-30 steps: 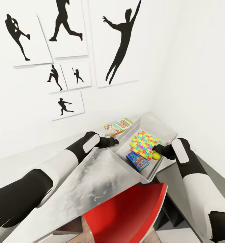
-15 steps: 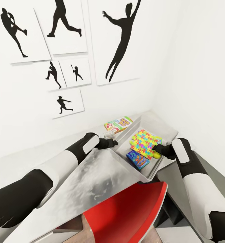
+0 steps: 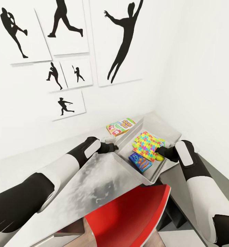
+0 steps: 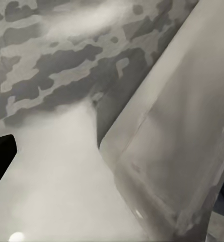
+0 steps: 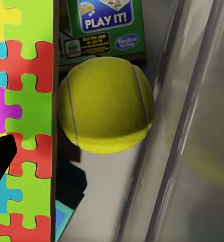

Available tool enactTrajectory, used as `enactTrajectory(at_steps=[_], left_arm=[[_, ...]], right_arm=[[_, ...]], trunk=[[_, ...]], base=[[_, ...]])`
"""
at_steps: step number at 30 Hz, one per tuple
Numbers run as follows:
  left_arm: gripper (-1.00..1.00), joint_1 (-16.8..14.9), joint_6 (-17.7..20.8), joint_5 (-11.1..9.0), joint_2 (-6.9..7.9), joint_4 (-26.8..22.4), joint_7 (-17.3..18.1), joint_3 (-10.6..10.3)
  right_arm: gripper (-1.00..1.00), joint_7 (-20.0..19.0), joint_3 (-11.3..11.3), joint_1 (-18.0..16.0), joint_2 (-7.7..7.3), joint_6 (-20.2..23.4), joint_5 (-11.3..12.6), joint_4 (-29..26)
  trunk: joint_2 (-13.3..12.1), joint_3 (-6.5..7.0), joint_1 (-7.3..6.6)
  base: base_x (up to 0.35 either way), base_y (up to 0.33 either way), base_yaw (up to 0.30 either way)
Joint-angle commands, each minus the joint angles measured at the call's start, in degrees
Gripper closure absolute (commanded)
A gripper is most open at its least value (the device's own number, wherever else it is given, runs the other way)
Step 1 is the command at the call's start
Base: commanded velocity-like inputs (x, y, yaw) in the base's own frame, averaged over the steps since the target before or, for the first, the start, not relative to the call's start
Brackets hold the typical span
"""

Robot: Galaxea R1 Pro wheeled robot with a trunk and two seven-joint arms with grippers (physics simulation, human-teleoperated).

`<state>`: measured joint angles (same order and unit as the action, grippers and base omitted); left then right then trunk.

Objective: Put all the toys in the child's room - the three board games (two on the bed and one on the table), the two jigsaw puzzles on the table, and the tennis ball on the table - inside the toy box on the table in the child's room.

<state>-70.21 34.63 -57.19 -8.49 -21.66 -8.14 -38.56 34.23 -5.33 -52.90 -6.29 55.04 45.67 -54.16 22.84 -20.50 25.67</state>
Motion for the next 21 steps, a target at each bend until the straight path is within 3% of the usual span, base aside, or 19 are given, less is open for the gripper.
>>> enactTrajectory(at_steps=[1,15,16,21], left_arm=[[-1.0,-0.04,0.09,-0.5,0.03,-0.06,-0.47,-0.37],[-1.0,0.06,0.09,-0.06,-0.02,0.0,-0.47,-0.37],[1.0,0.07,0.09,-0.04,-0.03,0.0,-0.47,-0.37],[1.0,0.07,0.08,-0.03,-0.04,-0.02,-0.47,-0.37]], right_arm=[[-1.0,0.57,-0.03,-0.01,-0.04,0.25,0.12,0.11],[-1.0,0.57,-0.22,-0.01,0.18,0.31,0.2,0.11],[-1.0,0.57,-0.25,-0.01,0.22,0.32,0.2,0.11],[-1.0,0.57,-0.27,-0.01,0.27,0.33,0.21,0.11]], trunk=[[0.08,-0.12,0.12],[0.08,-0.12,0.12],[0.08,-0.12,0.12],[0.08,-0.12,0.12]], base=[[0.0,0.0,0.0],[0.0,0.0,0.0],[0.0,0.0,0.0],[0.0,0.0,0.0]])
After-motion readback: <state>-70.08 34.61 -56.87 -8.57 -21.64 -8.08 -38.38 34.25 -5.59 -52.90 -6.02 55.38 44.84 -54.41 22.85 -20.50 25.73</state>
